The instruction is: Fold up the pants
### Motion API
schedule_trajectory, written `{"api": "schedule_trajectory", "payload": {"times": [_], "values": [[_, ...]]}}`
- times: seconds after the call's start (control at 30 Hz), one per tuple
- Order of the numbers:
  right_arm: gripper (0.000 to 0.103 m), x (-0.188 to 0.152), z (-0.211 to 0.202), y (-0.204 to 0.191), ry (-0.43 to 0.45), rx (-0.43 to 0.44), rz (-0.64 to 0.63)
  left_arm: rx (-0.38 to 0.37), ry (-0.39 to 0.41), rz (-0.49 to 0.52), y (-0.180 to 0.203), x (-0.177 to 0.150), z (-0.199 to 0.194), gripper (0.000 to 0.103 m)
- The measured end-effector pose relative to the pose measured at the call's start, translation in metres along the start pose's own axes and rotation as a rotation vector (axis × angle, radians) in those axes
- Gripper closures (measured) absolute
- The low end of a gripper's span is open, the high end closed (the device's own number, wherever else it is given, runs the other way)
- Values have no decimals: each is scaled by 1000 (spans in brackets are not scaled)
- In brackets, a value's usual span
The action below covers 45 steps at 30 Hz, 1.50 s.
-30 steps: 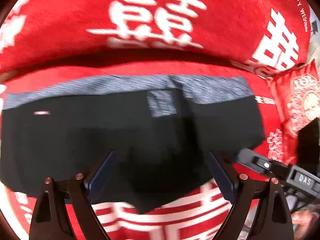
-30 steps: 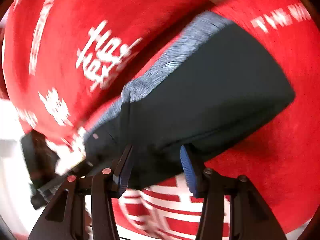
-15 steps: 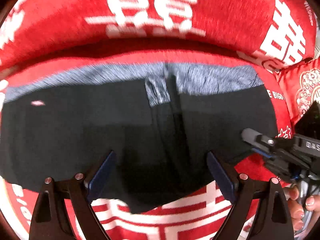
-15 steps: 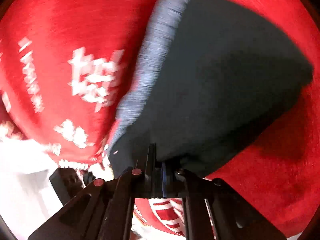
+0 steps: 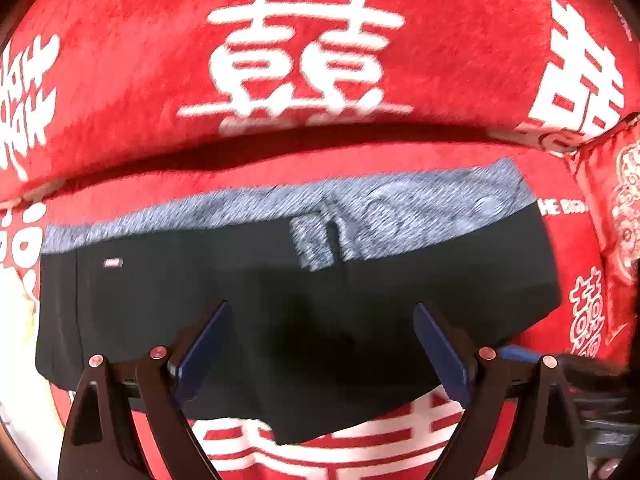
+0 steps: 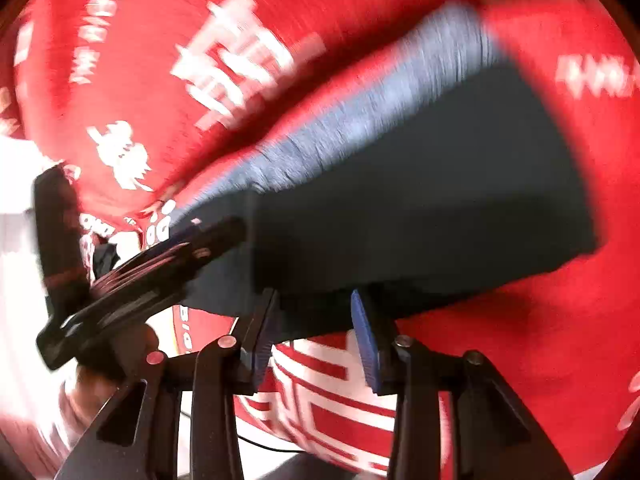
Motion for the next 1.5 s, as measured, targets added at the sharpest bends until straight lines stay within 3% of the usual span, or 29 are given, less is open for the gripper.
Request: {"api": "schedule_trajectory", "payload": {"times": [0.1, 0.17, 0.2, 0.27, 0.33, 0.4, 0.47, 0.6, 0.73, 0.87, 1.23, 1.5], "values": [[62, 26, -52, 20, 130, -93, -16, -12, 14, 12, 17, 16, -4, 10], [76, 53, -66, 42, 138, -136, 5, -21, -3, 29, 32, 29, 3, 10], [77, 67, -67, 52, 139, -164, 4, -12, -9, 41, 40, 35, 11, 10], [77, 88, -55, 68, 92, -249, -17, 37, -28, 40, 43, 39, 26, 10], [77, 89, -31, 81, 8, -292, -20, 91, -105, 20, 36, 30, 55, 10], [77, 80, -18, 87, -17, -303, -19, 63, -149, -22, 27, 15, 72, 8], [77, 71, -14, 86, 8, -333, -53, 25, -143, -91, 13, 4, 74, 0], [77, 56, -11, 78, 0, -347, -97, 9, -158, -146, 1, -10, 68, 0], [71, 53, -5, 61, -51, -352, -130, 74, -163, -178, -8, -18, 55, 0], [66, 47, -3, 48, -79, -369, -156, 85, -161, -207, -19, -31, 44, 0], [65, 30, 39, -16, -111, -354, -203, 98, -164, -191, -63, -67, 21, 0], [65, 17, 64, -56, -150, -387, -267, 87, -157, -253, -101, -83, 15, 0]]}}
Point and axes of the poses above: each gripper's, at about its wrist camera, not at the fingertips, and z roughly the way its jaws point, y to its right, x to its top, the point moved 9 cm from there along z, roughly the way its jaws point, and after that the axes turned 14 degrees about -y, right-handed, at the moved point
